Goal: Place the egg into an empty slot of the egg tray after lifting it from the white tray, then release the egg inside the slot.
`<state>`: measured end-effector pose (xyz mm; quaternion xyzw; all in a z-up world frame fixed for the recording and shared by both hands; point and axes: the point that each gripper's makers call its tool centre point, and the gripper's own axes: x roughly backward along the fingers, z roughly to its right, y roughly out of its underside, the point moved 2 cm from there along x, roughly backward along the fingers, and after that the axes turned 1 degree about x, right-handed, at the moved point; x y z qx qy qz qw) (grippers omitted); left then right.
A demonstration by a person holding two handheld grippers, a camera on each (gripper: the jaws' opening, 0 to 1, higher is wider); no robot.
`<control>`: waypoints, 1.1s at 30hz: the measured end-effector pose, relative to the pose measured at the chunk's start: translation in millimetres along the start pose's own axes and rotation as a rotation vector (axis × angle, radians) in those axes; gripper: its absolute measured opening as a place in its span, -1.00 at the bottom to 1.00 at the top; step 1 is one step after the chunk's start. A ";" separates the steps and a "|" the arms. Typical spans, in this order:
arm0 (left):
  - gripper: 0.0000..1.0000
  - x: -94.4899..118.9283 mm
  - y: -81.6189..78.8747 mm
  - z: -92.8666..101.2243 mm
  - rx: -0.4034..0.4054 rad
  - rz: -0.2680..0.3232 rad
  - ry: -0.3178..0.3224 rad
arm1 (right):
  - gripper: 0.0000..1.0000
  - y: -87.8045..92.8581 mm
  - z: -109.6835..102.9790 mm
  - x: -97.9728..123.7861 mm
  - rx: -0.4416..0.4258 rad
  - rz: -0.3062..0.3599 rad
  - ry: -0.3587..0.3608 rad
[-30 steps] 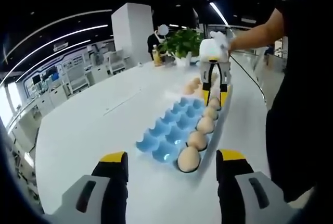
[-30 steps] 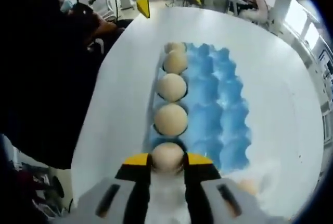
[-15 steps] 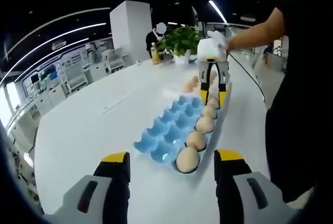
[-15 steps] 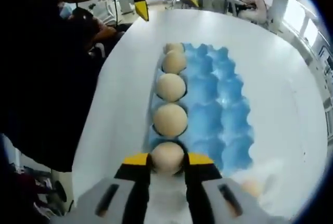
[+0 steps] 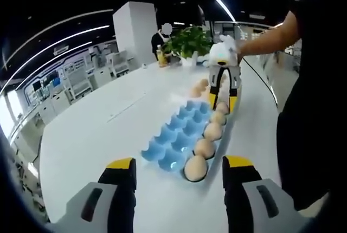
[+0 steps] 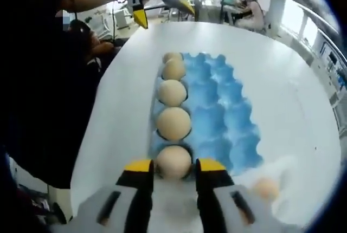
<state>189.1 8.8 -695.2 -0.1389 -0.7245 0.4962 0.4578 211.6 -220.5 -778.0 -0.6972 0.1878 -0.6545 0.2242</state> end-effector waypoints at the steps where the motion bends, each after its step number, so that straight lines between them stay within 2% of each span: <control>1: 0.30 -0.2 -0.4 0.5 -0.002 -0.001 -0.001 | -0.38 0.7 0.7 -0.6 0.002 0.007 0.006; 4: 0.30 -0.3 -1.9 2.4 -0.003 -0.001 -0.001 | -0.40 0.4 1.0 4.3 -0.025 0.024 0.013; 6: 0.30 0.1 -2.1 2.2 -0.005 -0.002 -0.004 | -0.40 -5.1 0.2 12.1 -0.075 0.085 0.017; 8: 0.30 0.4 -2.0 1.7 -0.001 -0.001 -0.007 | -0.40 -5.0 4.9 21.1 -0.088 0.111 0.048; 10: 0.30 0.5 -1.3 1.0 -0.002 -0.002 -0.010 | -0.41 -2.3 11.7 33.2 -0.123 0.139 0.090; 12: 0.28 0.0 0.1 1.7 0.000 -0.006 -0.006 | -0.42 3.2 25.3 44.9 -0.157 0.169 0.161; 15: 0.27 -1.3 0.7 2.9 -0.001 -0.008 0.002 | -0.42 13.0 39.6 56.8 -0.187 0.174 0.234; 23: 0.27 -3.2 -0.7 1.7 -0.003 -0.003 0.008 | -0.42 26.2 52.1 56.1 -0.182 0.119 0.298; 27: 0.27 -2.4 -0.7 1.4 -0.002 -0.002 0.007 | -0.43 31.5 55.3 52.0 -0.189 0.099 0.295; 31: 0.27 -1.7 0.5 0.9 0.000 -0.004 0.002 | -0.44 39.5 55.6 46.8 -0.178 0.049 0.286; 33: 0.25 -1.5 2.2 1.9 0.002 -0.009 0.004 | -0.45 48.3 54.8 43.1 -0.138 -0.023 0.279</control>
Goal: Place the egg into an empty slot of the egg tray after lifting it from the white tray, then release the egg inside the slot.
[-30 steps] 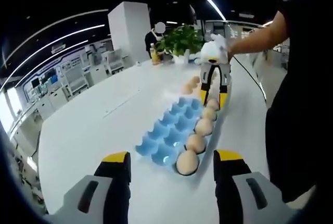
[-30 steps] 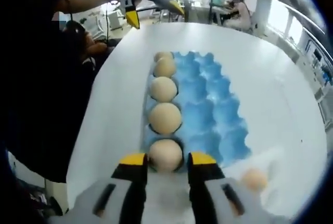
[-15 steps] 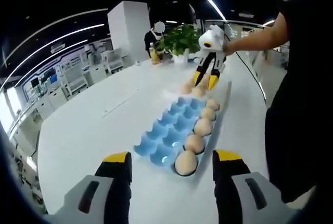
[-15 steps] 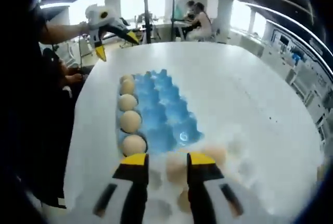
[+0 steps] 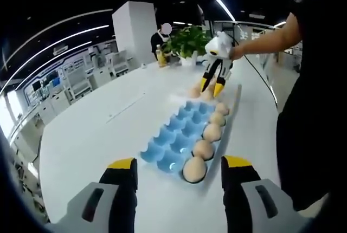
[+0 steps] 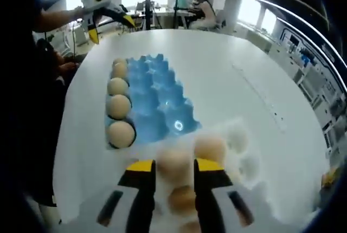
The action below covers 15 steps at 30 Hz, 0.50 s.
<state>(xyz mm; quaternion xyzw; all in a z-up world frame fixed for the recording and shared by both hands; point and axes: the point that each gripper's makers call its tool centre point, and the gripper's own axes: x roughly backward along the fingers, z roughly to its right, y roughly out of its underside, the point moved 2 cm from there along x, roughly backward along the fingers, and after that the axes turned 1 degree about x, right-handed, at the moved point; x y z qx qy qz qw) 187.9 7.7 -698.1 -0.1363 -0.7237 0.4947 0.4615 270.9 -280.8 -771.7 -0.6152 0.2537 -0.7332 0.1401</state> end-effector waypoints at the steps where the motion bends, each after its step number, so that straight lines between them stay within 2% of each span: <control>1: 0.25 0.0 0.5 0.1 -0.001 -0.001 -0.001 | -0.46 1.8 -1.0 -1.5 0.022 -0.018 -0.004; 2: 0.25 0.0 0.7 0.2 -0.001 -0.001 0.000 | -0.47 -2.7 -1.9 -3.3 0.024 0.006 -0.009; 6: 0.25 -0.1 -0.4 0.0 -0.001 0.001 0.000 | -0.48 -3.4 -2.1 -5.6 0.084 -0.053 -0.048; 10: 0.24 -0.9 -1.3 -1.1 0.001 0.003 0.001 | -0.47 -3.5 -0.4 -9.3 0.082 -0.105 -0.138; 13: 0.22 -0.9 -1.4 -1.3 0.003 0.005 0.004 | -0.46 -3.4 -0.4 -11.8 0.119 -0.144 -0.179; 15: 0.21 -1.0 -0.7 -2.0 0.005 0.004 0.005 | -0.46 -3.6 -0.1 -12.7 0.114 -0.152 -0.198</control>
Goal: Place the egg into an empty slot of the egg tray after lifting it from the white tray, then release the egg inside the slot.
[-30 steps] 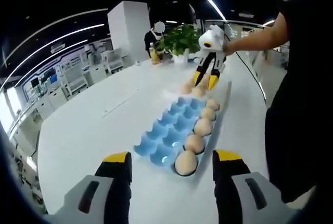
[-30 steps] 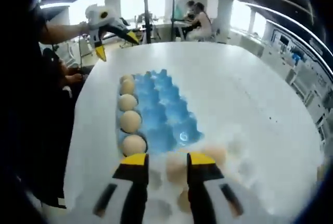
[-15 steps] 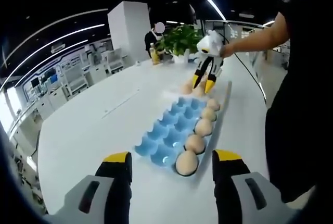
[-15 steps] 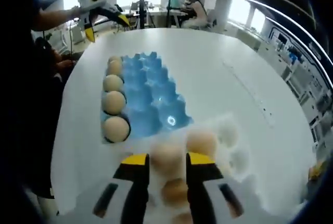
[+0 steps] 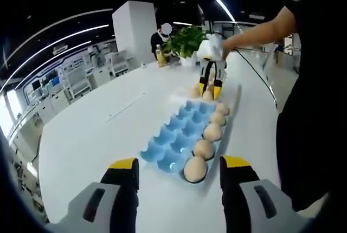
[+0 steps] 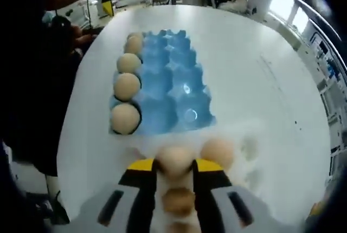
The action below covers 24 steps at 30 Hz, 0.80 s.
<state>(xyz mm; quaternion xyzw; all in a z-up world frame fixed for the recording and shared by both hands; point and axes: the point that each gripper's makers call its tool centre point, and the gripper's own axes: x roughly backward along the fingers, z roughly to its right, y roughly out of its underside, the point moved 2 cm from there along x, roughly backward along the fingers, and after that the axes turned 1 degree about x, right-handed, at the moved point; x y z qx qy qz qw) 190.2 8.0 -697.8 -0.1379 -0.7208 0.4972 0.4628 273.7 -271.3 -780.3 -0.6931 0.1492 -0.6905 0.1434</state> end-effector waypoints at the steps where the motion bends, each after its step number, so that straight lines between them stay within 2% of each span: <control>1: 0.21 -0.3 0.5 -0.7 0.003 0.000 0.000 | -0.46 0.7 0.4 0.1 -0.007 0.001 -0.006; 4: 0.19 -1.0 0.1 -1.8 0.007 0.005 -0.002 | -0.49 1.3 -0.2 1.0 -0.073 0.006 0.015; 5: 0.19 -1.2 -0.4 -1.6 0.007 0.009 -0.002 | -0.49 1.0 -0.3 1.5 -0.059 0.010 0.018; 11: 0.20 0.4 -1.5 -4.2 0.006 0.020 -0.007 | -0.51 -2.0 0.3 16.7 -0.098 0.058 0.028; 14: 0.22 2.5 0.3 -7.1 0.005 0.019 -0.016 | -0.51 -11.4 4.2 34.0 -0.117 0.113 0.054; 16: 0.22 2.9 2.2 -8.0 0.007 0.013 -0.020 | -0.51 -16.0 4.8 40.7 -0.095 0.126 0.074; 24: 0.21 3.5 4.6 -7.3 0.010 0.011 -0.018 | -0.51 -23.8 -2.9 36.1 -0.084 0.118 0.058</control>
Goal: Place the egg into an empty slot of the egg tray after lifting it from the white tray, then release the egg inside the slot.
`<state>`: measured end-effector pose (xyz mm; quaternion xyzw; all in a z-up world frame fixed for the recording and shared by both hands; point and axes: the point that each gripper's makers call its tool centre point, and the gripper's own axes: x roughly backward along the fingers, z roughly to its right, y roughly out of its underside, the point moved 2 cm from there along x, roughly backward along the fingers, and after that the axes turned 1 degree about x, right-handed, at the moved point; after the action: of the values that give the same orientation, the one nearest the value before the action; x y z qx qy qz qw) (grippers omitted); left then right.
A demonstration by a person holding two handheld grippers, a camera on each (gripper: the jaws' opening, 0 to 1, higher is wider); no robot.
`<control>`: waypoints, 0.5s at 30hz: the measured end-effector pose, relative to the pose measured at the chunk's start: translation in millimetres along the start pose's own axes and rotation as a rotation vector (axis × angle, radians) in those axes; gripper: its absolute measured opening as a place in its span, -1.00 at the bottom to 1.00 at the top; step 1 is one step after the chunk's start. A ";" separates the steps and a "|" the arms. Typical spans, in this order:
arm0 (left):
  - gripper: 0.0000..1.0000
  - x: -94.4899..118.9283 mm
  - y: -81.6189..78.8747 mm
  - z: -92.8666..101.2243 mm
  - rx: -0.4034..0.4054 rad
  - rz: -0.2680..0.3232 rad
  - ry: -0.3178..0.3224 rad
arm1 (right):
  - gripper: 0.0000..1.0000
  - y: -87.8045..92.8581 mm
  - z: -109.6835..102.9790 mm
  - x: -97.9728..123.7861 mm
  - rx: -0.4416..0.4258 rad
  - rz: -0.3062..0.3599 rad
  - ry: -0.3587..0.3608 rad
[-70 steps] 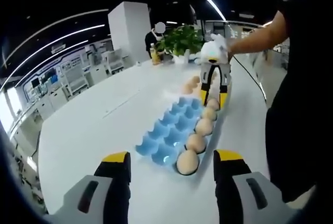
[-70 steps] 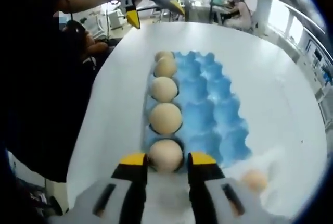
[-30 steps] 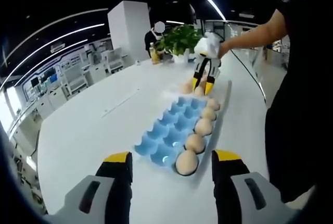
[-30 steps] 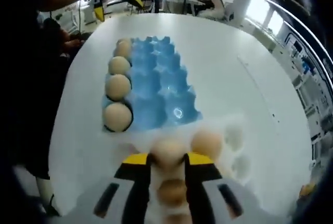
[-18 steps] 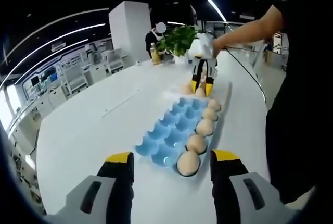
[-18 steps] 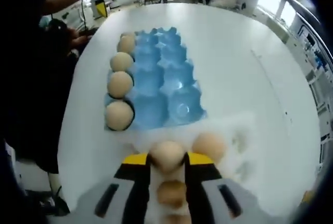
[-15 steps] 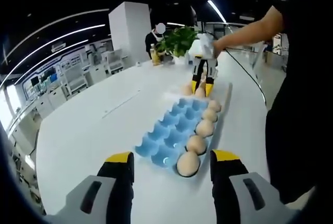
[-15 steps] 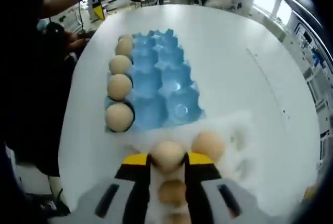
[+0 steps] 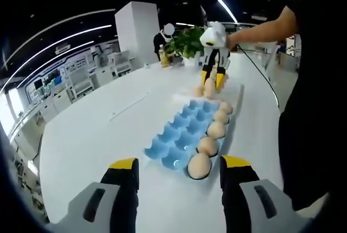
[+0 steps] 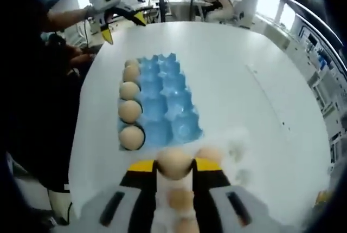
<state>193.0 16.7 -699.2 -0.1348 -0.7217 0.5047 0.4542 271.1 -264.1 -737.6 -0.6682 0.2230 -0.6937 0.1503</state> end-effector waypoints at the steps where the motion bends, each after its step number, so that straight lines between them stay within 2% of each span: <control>1: 0.21 0.0 0.1 -0.2 -0.002 0.000 -0.001 | -0.51 -0.6 -1.8 -1.4 -0.001 -0.002 -0.005; 8: 0.21 -2.8 4.7 2.2 0.007 -0.009 0.016 | -0.51 -8.4 -4.0 -5.3 0.005 0.012 -0.008; 13: 0.23 -3.9 7.7 2.6 0.010 -0.012 0.018 | -0.51 -24.1 -9.7 -10.5 0.031 0.036 -0.017; 15: 0.32 -3.8 8.6 0.7 0.010 -0.012 0.008 | -0.51 -31.9 -12.1 -13.3 0.040 0.046 -0.023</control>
<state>192.2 17.7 -708.6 -0.1301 -0.7181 0.5049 0.4610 262.8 -228.8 -732.8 -0.6677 0.2227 -0.6866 0.1822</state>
